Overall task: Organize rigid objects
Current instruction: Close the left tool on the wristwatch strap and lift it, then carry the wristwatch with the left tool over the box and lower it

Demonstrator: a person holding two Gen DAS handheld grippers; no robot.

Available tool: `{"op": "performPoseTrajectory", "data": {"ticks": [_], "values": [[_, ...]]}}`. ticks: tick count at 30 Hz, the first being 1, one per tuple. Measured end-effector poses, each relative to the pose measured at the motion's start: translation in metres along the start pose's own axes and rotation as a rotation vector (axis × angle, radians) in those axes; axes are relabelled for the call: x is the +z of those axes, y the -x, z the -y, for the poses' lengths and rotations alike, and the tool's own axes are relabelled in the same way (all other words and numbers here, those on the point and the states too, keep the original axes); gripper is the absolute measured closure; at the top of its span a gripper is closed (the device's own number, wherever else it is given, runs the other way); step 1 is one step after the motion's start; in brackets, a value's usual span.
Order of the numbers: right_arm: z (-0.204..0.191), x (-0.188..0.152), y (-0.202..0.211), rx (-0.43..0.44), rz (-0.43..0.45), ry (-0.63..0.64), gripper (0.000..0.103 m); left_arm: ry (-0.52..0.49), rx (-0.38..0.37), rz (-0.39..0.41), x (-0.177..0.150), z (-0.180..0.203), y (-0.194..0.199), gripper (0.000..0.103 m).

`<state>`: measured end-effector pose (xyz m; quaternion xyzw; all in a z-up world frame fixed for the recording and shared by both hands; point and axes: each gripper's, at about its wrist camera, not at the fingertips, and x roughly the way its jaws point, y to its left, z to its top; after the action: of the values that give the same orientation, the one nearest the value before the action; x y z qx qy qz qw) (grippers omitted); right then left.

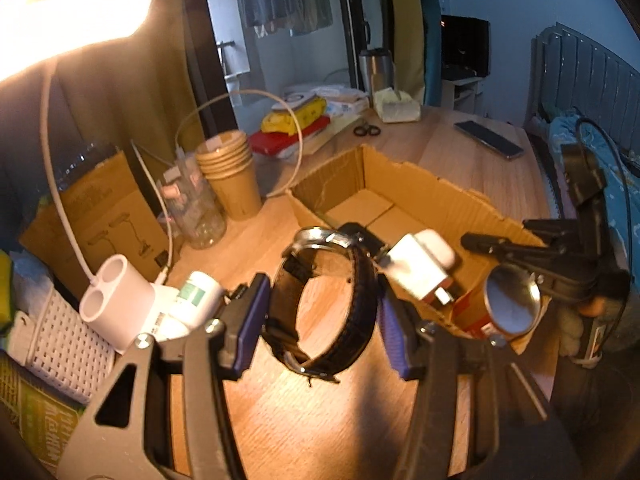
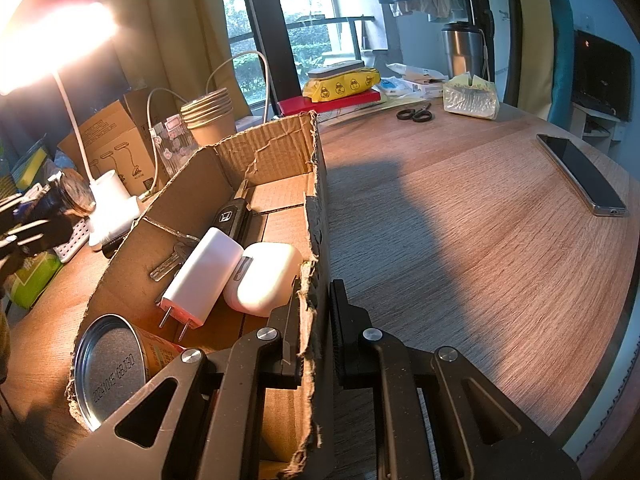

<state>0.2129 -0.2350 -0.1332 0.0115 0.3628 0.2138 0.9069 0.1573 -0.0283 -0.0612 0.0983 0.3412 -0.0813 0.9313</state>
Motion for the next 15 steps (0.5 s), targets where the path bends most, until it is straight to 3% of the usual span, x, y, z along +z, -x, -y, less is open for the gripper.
{"op": "performPoseTrajectory", "data": {"ticks": [15], "values": [[-0.0006, -0.0002, -0.0005, 0.0, 0.0, 0.0, 0.09, 0.091, 0.07, -0.009, 0.0088, 0.0011, 0.0057, 0.05]]}}
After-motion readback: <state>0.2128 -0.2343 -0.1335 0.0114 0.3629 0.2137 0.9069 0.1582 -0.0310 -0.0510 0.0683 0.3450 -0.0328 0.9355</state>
